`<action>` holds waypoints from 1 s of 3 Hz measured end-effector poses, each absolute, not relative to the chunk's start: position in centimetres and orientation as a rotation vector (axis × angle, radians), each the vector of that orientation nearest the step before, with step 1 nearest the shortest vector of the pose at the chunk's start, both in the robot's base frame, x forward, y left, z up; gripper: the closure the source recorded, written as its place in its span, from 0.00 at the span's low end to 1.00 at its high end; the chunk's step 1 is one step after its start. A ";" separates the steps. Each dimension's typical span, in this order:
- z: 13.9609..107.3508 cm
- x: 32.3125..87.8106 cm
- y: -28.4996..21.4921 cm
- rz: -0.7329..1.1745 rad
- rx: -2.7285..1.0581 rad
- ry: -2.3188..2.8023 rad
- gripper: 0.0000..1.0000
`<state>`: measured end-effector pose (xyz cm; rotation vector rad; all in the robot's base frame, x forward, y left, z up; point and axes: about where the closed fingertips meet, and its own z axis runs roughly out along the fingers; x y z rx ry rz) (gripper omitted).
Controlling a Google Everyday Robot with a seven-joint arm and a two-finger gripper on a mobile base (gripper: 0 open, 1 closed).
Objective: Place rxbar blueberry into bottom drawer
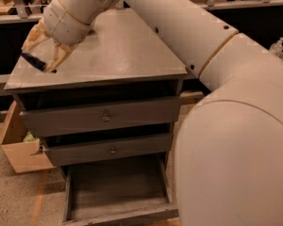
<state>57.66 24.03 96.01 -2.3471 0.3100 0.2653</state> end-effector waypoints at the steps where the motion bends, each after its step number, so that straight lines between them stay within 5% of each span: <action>1: 92.9 52.8 24.2 0.440 -2.308 0.387 1.00; 3: 84.1 45.2 21.5 0.679 -2.282 0.688 1.00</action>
Offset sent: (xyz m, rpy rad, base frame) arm -0.1786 -0.0401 -0.2116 -0.1211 0.6065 -0.1525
